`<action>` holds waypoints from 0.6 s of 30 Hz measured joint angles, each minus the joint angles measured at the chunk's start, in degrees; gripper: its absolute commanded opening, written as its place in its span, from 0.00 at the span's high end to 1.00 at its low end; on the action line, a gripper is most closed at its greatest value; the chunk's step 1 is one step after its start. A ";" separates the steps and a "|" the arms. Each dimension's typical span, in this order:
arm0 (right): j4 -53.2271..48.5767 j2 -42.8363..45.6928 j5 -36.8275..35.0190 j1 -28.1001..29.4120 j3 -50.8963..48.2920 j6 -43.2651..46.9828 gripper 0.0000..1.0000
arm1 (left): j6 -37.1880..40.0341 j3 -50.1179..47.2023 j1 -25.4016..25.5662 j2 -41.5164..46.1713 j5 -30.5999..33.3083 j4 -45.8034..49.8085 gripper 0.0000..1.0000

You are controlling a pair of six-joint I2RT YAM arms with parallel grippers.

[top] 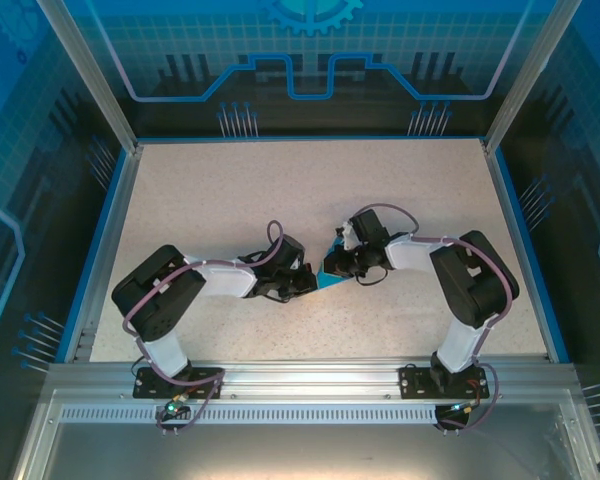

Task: Fold a paper plane with a square sheet of paper (pick it up from the middle)
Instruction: Fourth fold the wing at the center of the table.

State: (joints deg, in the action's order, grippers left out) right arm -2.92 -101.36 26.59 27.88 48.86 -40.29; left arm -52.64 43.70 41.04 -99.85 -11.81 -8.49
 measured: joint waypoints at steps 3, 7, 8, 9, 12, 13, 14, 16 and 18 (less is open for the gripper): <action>0.02 0.00 0.02 1.16 -0.39 0.00 0.93 | 0.00 -0.28 0.00 0.07 0.00 -0.48 1.00; 0.04 -0.11 0.02 2.08 -0.44 0.00 0.94 | 0.00 -0.44 0.00 0.11 0.00 -0.83 1.00; 0.02 -0.15 0.07 2.21 -0.44 0.00 0.94 | 0.00 -0.46 0.00 0.11 0.00 -0.85 1.00; 0.02 -0.22 0.04 2.34 -0.44 0.00 0.94 | 0.00 -0.48 0.00 0.11 0.00 -0.87 1.00; 0.00 -0.26 0.04 2.47 -0.44 0.02 0.94 | 0.00 -0.48 0.00 0.11 0.00 -0.87 1.00; -0.02 -0.28 0.04 2.49 -0.44 0.02 0.94 | 0.00 -0.48 0.00 0.11 0.00 -0.87 1.00; -0.02 -0.28 0.04 2.51 -0.44 0.04 0.94 | 0.00 -0.48 0.00 0.11 0.02 -0.87 1.00; -0.02 -0.44 0.04 2.54 -0.44 0.15 0.94 | 0.00 -0.48 0.00 0.11 0.00 -0.85 1.00; -0.02 -1.01 0.07 2.54 -0.44 0.28 0.94 | 0.00 -0.48 0.00 0.11 0.00 -0.85 1.00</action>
State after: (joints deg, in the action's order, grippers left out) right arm -2.94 -102.37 26.65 30.41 48.42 -40.01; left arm -52.64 43.22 41.04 -99.74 -11.81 -9.34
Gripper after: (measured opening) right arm 0.066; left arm 0.069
